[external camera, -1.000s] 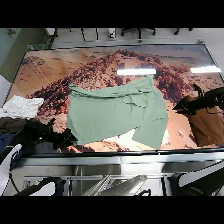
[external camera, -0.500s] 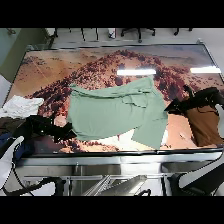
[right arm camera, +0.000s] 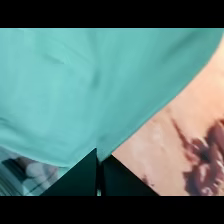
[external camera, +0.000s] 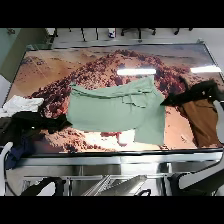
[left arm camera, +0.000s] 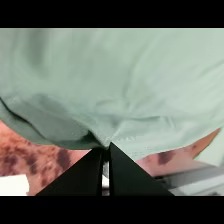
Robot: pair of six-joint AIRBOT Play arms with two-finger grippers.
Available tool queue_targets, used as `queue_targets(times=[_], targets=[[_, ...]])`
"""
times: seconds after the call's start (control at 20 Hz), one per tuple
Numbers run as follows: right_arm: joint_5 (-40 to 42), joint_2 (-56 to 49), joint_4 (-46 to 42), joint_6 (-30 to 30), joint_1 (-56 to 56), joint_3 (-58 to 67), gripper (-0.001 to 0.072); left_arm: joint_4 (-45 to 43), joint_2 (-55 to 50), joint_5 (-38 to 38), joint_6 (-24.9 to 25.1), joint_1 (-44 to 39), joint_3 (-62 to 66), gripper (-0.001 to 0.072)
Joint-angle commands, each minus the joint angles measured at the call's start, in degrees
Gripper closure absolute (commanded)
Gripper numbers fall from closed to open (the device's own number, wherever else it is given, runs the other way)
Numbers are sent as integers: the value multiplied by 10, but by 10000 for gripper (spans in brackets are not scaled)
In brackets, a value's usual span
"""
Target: Fold the shirts.
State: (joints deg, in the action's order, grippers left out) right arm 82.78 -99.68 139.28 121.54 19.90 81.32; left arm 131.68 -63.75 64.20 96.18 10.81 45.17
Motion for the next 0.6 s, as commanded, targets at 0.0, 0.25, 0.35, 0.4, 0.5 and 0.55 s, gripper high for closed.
queue_targets(times=[0.0,0.25,0.35,0.4,0.5,0.55], targets=[[5,151,102,17,9,74,697,43,177,-40,11,25,113,693],[-170,427,105,40,25,259,697,-33,431,-251,13,67,339,694],[-243,516,90,76,25,284,697,-93,460,-245,13,95,422,693],[-271,554,75,90,25,284,697,-106,460,-227,12,103,455,694],[-299,598,35,94,25,284,697,-104,435,-182,12,107,510,693],[-299,606,19,94,25,284,698,-104,410,-154,5,106,533,694]])
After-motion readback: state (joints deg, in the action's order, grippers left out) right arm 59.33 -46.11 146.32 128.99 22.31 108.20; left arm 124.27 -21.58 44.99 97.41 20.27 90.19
